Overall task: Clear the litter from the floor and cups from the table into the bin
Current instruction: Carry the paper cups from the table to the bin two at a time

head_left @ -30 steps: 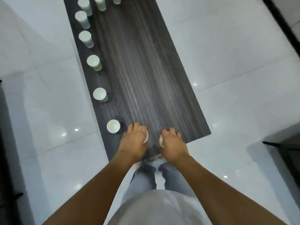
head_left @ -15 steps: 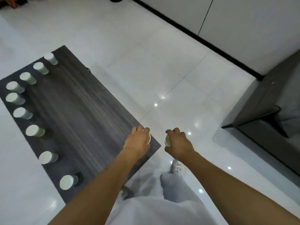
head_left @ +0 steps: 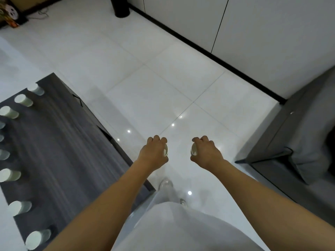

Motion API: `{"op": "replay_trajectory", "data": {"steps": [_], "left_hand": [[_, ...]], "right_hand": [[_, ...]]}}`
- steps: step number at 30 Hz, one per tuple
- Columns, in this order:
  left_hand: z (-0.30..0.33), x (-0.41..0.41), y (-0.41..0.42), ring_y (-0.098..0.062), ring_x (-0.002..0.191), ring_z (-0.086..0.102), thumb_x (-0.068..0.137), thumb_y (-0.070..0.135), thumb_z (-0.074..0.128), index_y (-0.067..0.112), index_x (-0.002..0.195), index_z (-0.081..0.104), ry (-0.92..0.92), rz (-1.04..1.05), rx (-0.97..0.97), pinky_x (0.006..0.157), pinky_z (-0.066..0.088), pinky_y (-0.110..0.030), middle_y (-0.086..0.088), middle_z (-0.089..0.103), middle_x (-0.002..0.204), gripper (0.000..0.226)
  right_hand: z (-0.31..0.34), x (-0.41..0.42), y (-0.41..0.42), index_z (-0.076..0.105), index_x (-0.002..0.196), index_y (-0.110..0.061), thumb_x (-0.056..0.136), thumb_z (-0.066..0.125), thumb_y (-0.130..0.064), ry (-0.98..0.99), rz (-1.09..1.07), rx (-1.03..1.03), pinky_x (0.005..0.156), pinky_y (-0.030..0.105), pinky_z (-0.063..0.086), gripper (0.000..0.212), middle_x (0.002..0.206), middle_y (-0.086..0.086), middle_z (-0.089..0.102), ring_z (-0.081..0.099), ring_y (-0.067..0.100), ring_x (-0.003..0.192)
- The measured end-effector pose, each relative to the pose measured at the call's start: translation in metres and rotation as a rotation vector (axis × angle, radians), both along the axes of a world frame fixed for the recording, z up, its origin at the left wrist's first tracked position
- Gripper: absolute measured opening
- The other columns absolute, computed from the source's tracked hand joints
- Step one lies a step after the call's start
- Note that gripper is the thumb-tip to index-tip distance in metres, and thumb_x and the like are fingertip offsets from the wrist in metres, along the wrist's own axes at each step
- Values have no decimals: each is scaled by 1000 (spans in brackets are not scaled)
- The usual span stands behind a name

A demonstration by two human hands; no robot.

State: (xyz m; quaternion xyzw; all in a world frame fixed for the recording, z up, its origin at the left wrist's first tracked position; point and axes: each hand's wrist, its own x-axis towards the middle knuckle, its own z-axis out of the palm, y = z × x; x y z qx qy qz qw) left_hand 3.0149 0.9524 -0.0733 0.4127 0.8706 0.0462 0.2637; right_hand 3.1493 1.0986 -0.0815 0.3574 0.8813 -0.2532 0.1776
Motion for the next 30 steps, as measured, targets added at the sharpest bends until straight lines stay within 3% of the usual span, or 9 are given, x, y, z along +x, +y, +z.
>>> {"op": "replay_trajectory", "data": {"steps": [9, 22, 30], "left_hand": [[-6, -107, 99, -21, 117, 39, 84, 29, 63, 17, 131, 41, -17, 49, 22, 80, 48, -31, -3, 45, 125, 53], [10, -362, 225, -20, 118, 38, 81, 28, 65, 21, 131, 41, -29, 183, 8, 81, 46, -34, 0, 44, 126, 56], [2, -521, 313, -20, 118, 39, 82, 30, 65, 21, 132, 41, -31, 252, -14, 84, 48, -35, 0, 44, 127, 56]], "right_hand": [[-8, -121, 95, 40, 136, -17, 82, 67, -26, 49, 100, 6, 79, 36, 48, 61, 130, 8, 39, 44, 30, 114], [6, -393, 233, 37, 140, -21, 82, 65, -28, 36, 224, -8, 82, 38, 50, 64, 133, 6, 37, 41, 29, 118], [-11, -557, 331, 41, 135, -20, 81, 66, -26, 66, 277, -35, 77, 32, 44, 60, 129, 6, 40, 44, 28, 114]]}}
